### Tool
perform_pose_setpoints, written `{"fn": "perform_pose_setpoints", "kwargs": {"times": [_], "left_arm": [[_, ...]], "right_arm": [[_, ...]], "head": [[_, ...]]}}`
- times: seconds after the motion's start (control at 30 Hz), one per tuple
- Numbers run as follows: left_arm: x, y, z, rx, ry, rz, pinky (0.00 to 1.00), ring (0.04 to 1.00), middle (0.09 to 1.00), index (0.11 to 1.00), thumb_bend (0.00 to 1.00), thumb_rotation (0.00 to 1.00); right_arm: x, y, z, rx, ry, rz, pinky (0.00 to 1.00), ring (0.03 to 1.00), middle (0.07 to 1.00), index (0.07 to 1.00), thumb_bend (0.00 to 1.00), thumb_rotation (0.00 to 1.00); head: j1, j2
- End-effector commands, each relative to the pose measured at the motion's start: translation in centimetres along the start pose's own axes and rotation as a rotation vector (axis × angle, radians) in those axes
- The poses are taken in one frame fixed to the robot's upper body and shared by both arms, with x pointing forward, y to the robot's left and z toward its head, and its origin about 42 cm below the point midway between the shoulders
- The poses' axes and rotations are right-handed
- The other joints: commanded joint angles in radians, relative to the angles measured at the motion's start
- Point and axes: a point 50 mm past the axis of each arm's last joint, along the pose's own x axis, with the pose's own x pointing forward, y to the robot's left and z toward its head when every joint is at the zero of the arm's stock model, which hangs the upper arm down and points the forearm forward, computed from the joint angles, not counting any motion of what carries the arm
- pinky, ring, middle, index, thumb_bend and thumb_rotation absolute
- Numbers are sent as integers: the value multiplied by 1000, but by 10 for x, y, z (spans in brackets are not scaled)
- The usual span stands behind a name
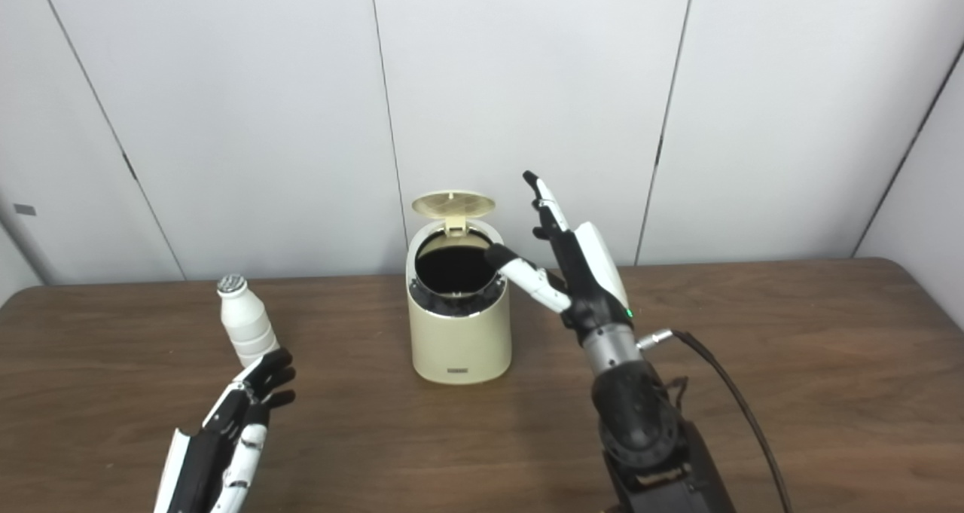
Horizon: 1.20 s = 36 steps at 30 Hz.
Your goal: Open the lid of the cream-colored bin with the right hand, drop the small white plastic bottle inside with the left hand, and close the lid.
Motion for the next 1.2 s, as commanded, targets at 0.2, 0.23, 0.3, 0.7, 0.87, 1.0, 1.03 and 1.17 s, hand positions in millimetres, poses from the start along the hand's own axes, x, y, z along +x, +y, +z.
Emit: {"fn": "perform_pose_setpoints", "kwargs": {"times": [0.2, 0.23, 0.3, 0.7, 0.87, 1.0, 1.03, 1.17], "left_arm": [[12, 4, 8, 46, -100, -35, 751, 822, 840, 824, 212, 654], [12, 5, 7, 44, -107, -36, 748, 818, 835, 820, 211, 642], [13, 6, 7, 44, -119, -36, 725, 798, 819, 802, 208, 588], [14, 13, 5, 90, -122, -15, 676, 767, 797, 788, 208, 484], [14, 14, 4, 91, -119, -9, 683, 770, 799, 790, 206, 488], [14, 16, 5, 67, -126, -1, 687, 772, 802, 794, 209, 490], [14, 17, 6, 51, -130, 1, 692, 773, 804, 795, 212, 490], [13, 17, 14, 6, -133, 3, 734, 800, 830, 821, 262, 721]], "right_arm": [[-27, -34, 12, 113, -152, -209, 634, 736, 762, 733, 269, 335], [-34, -37, 8, 115, -160, -217, 632, 731, 757, 726, 274, 305], [-44, -40, 1, 112, -176, -227, 601, 697, 721, 705, 293, 277], [-112, -41, -48, 39, -92, -221, 572, 688, 721, 706, 286, 260], [-117, -35, -49, 59, -85, -231, 577, 696, 726, 706, 247, 229], [-116, -37, -51, 33, -88, -236, 584, 697, 723, 699, 241, 221], [-116, -37, -52, 28, -89, -235, 584, 698, 724, 699, 245, 222], [-115, -37, -52, 17, -78, -224, 584, 702, 727, 701, 261, 253]], "head": [[1, -5], [1, -5], [1, -7], [-9, -5], [-3, -4], [2, -4], [2, -4], [2, -6]]}}
